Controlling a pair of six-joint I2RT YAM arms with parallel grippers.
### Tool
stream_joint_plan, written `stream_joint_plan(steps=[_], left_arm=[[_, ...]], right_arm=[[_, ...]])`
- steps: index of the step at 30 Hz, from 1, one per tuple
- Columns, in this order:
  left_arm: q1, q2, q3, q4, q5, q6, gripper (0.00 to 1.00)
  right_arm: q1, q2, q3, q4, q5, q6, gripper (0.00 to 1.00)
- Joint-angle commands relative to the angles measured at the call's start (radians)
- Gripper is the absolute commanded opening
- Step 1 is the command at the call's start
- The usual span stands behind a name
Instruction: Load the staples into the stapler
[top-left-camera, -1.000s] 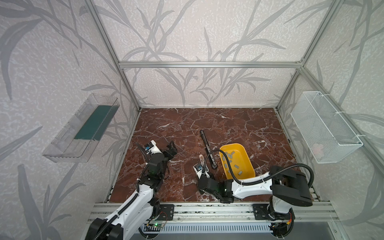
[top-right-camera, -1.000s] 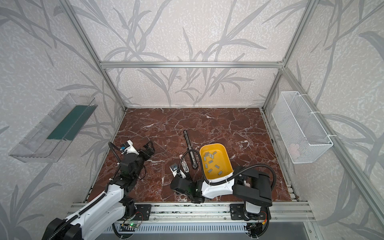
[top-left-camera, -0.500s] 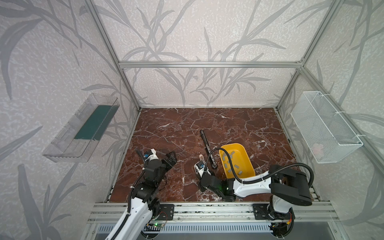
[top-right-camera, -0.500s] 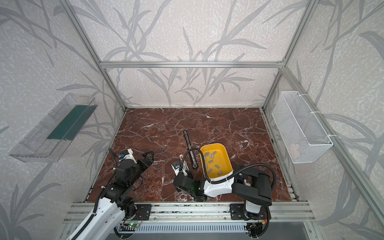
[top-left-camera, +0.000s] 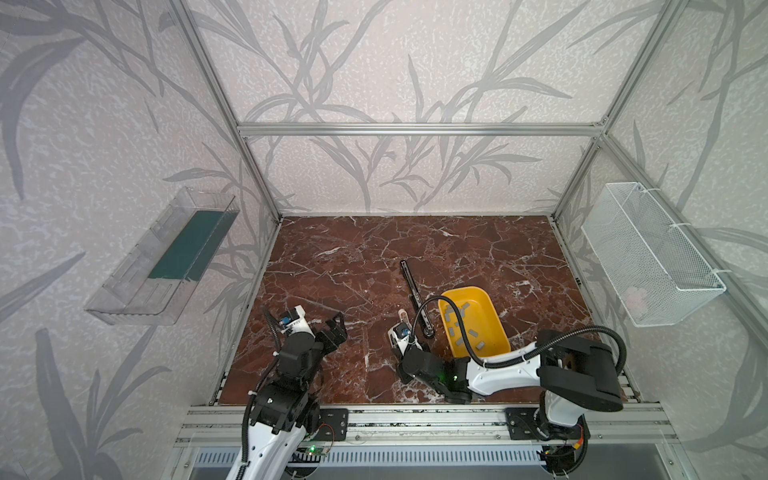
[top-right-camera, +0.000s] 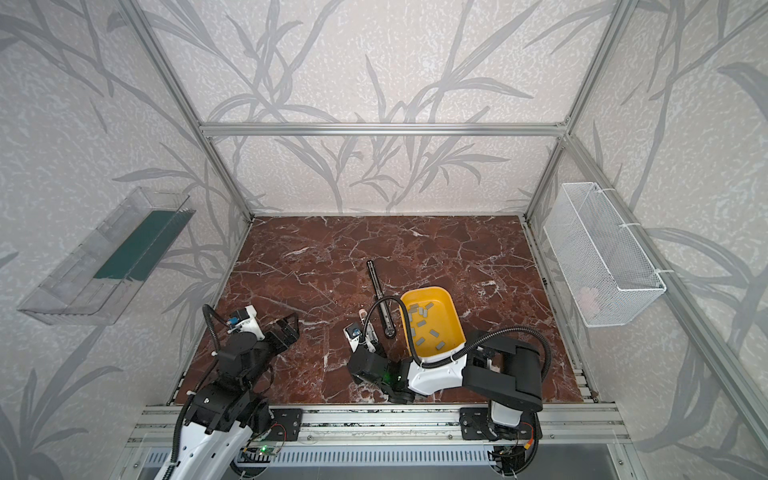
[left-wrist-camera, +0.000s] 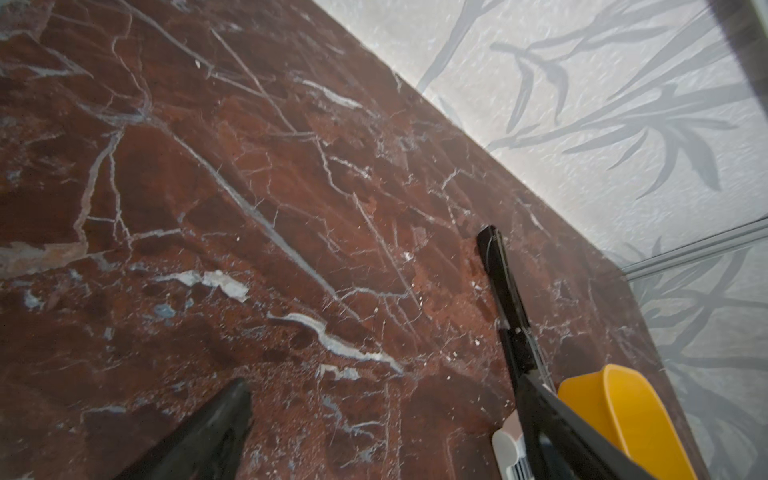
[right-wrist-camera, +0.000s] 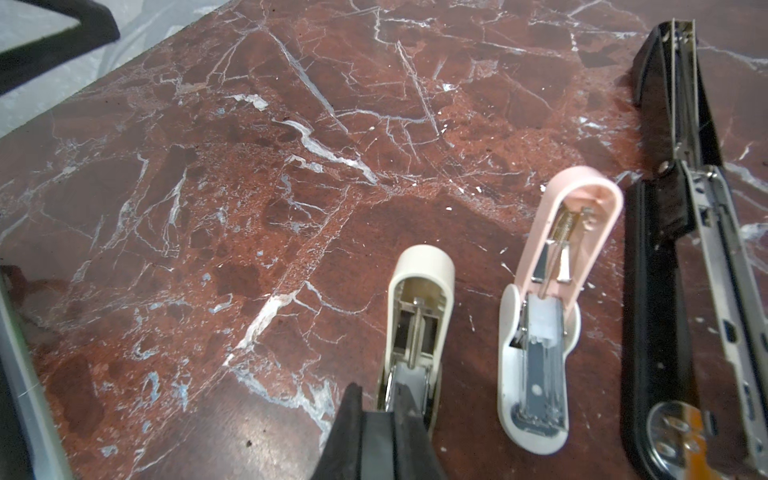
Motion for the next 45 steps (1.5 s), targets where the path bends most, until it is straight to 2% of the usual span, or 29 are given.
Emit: stream_joint_plan(steps=[1,5,18,45], left_arm=[[0.006,0.040,0.032,-0.008,0.025,0.027,0.99],[0.006,0.031,0.023,0.003,0.029,0.026,0.99],[0.006,-0.122,-0.004,-0.033,0.003,0.031,0.99],[0.006,-0.124,-0.001,-0.044,-0.004,0.027,0.99]], right_arm=[[-0.004,0.023,0.023,-0.016,0.026,-0.013,0.00],[-0.005,0.034,0.046,-0.058,0.034,-0.008,0.00],[-0.004,0.039,0.060,-0.084,0.046,-0.008,0.00],[-0.004,0.053,0.087,-0.162,0.065,0.057,0.00]])
